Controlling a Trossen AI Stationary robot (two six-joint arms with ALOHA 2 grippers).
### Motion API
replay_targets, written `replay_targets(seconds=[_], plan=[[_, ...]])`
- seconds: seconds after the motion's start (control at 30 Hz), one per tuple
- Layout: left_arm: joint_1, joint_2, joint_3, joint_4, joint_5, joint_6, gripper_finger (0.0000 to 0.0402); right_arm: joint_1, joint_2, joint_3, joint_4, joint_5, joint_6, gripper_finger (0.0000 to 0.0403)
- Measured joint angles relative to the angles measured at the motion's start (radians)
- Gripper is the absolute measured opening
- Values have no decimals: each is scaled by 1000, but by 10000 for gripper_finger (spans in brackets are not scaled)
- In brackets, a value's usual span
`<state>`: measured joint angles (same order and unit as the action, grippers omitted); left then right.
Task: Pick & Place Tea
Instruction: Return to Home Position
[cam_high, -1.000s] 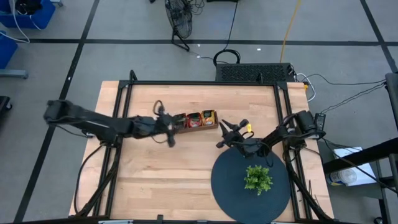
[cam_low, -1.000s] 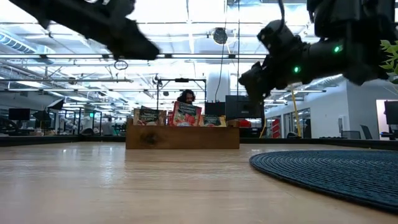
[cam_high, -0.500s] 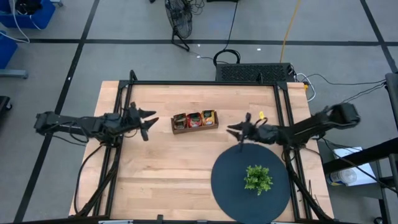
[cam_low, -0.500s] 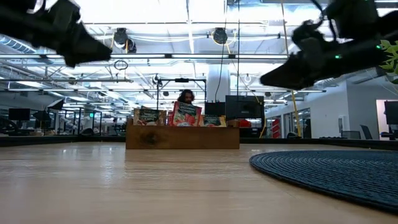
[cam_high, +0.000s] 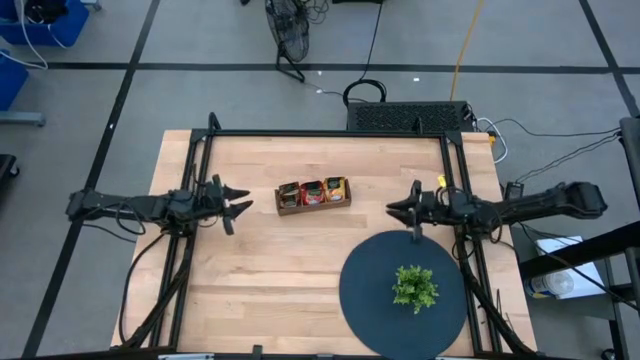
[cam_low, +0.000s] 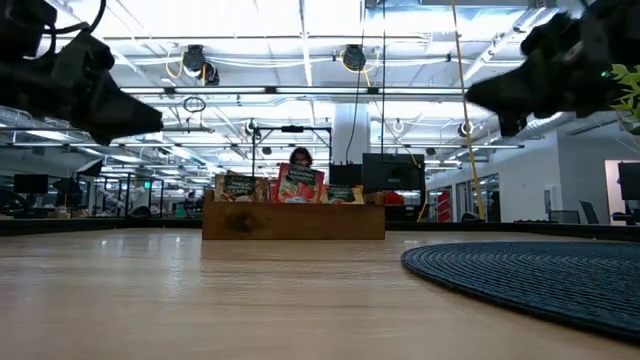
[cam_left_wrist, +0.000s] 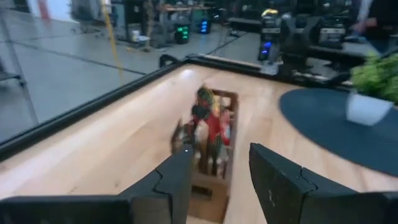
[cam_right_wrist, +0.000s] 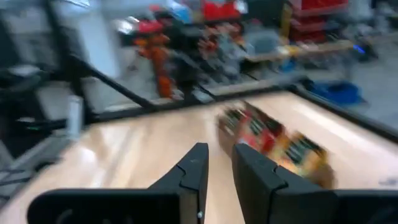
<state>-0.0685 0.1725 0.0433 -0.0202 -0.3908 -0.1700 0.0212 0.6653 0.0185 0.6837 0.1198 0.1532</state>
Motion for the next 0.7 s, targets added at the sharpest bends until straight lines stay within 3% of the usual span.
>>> replay_targets(seconds=[0.13, 0.33, 0.53, 0.7], plan=[[2, -38, 22, -83, 55, 7, 161, 0, -87, 0, -72, -71, -23, 61], [2, -145, 79, -325, 54, -42, 161, 0, -252, -2, -192, -104, -45, 61], [2, -164, 76, -353, 94, -69, 161, 0, -441, -3, -327, -119, -90, 61], [2, -151, 74, -353, 103, -75, 161, 0, -521, -3, -467, -52, -44, 61]])
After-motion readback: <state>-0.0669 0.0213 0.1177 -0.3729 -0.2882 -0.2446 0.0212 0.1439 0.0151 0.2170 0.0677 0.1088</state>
